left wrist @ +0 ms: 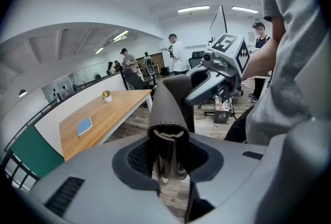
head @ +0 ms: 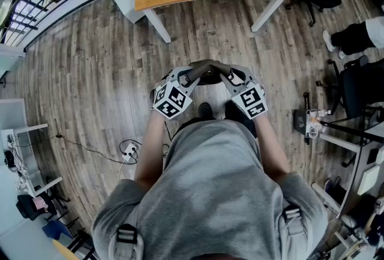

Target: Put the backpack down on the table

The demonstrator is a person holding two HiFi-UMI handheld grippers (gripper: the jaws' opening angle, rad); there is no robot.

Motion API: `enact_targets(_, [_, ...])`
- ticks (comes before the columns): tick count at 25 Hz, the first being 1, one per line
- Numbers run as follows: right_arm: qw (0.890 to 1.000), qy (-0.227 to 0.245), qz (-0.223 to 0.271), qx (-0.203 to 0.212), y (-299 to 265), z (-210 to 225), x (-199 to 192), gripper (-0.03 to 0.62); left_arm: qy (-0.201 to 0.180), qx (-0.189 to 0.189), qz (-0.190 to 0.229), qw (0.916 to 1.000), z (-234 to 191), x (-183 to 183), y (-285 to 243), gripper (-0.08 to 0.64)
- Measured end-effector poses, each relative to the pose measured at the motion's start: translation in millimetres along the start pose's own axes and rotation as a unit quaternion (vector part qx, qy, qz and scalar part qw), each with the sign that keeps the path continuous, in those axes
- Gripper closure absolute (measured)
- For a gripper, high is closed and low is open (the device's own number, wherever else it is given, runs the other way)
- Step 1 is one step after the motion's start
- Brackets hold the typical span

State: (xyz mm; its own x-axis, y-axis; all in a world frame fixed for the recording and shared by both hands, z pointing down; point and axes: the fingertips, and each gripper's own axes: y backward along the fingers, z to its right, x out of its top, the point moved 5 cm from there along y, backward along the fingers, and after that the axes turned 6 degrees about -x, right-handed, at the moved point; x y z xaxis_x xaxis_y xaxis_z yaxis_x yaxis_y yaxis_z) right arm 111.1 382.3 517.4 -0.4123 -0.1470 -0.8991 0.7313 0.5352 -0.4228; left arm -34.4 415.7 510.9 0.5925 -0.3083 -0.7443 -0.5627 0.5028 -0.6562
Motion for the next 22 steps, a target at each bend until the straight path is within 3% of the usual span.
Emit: enact_targets(22, [1.000,-0.002,-0.015,0.000,-12.1,1.7,-0.5,0.476,-0.005,-0.009,0.002,0.9999,-8.6,-6.7,1.4,0.439])
